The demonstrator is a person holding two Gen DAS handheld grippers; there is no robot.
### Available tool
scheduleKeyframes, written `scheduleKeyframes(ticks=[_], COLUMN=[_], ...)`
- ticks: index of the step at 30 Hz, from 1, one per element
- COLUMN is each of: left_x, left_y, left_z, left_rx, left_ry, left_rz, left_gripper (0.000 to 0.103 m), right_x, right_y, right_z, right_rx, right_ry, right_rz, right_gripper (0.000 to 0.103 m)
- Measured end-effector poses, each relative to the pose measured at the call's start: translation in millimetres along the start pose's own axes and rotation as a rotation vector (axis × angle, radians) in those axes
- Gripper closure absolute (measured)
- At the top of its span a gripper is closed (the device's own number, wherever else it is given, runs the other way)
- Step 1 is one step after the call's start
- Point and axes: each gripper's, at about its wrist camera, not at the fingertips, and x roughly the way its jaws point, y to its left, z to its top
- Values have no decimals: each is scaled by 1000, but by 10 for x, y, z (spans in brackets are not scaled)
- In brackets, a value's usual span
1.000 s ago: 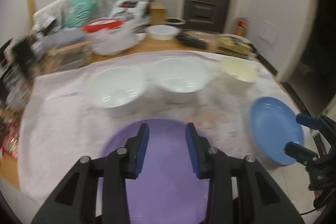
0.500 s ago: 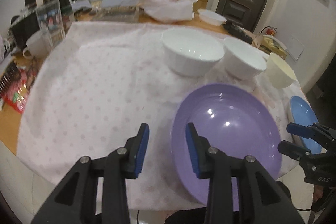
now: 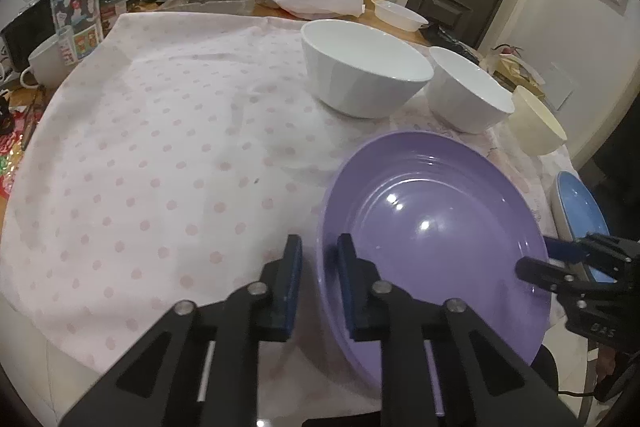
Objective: Organize plates and bowls
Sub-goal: 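Grasp the purple plate rim with the right gripper and lift it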
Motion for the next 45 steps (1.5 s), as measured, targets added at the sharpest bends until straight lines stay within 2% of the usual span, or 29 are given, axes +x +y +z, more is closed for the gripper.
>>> scheduleKeyframes(ticks=[1,5,9,19,33,45], left_x=[3,17,31,-29,-260,-343], left_y=[-17,-34,-18,-36,-268,-784], left_z=[3,23,44,134,354,385], left_rx=[7,23,22,40,94,146], left_ry=[-1,-4,-3,-1,-63,-83], left_rz=[-4,0,-8,1,-3,-4], left_gripper=[94,94,95,95,95,95], right_x=[18,47,45,-25,-312,-603], right_y=[-4,13,-24,1,-128,-535], right_z=[-1,-10,-2,49,106,-50], right_rx=[1,-7,10,16,24,68], right_ry=[5,12,19,3,-57,-123], right_rz=[0,-28,-20,-26,-35,-37], right_gripper=[73,81,85,85,85,85])
